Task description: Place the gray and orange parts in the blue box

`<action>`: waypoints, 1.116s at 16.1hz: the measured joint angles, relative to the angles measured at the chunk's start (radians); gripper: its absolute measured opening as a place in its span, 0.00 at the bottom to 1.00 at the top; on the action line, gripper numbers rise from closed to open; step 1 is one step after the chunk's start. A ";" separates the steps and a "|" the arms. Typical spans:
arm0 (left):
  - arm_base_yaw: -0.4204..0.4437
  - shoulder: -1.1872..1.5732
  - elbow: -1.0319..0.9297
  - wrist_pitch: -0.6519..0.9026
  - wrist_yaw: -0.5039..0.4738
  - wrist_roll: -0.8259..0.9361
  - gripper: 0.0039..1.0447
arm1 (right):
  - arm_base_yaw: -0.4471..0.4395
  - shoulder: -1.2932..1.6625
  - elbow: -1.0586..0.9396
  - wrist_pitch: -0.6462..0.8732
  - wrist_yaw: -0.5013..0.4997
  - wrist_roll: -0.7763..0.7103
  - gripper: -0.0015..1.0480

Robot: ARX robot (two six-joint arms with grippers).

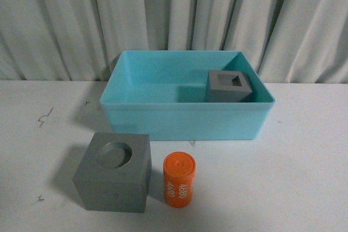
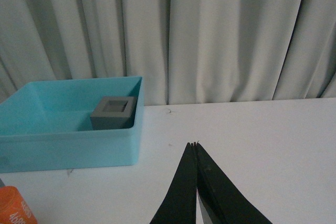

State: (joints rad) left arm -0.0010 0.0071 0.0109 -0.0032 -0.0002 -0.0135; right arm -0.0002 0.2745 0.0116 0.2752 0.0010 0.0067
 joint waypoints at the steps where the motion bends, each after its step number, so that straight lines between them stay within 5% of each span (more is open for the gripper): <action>1: 0.000 0.000 0.000 0.000 0.000 0.000 0.94 | 0.000 -0.011 0.000 -0.012 0.000 0.000 0.02; 7: 0.000 0.000 0.000 0.000 0.000 0.000 0.94 | 0.000 -0.108 0.000 -0.109 0.000 0.000 0.02; 8: 0.000 0.000 0.000 0.000 0.000 0.000 0.94 | 0.000 -0.210 0.000 -0.263 -0.002 0.000 0.02; 14: 0.000 0.000 0.000 0.000 0.000 0.000 0.94 | 0.000 -0.272 0.000 -0.278 -0.001 0.000 0.02; 18: 0.000 0.000 0.000 0.000 0.000 0.000 0.94 | 0.000 -0.272 0.000 -0.278 -0.001 -0.001 0.43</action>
State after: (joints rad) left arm -0.0010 0.0071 0.0109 -0.0032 -0.0002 -0.0135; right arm -0.0002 0.0025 0.0120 -0.0032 0.0002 0.0059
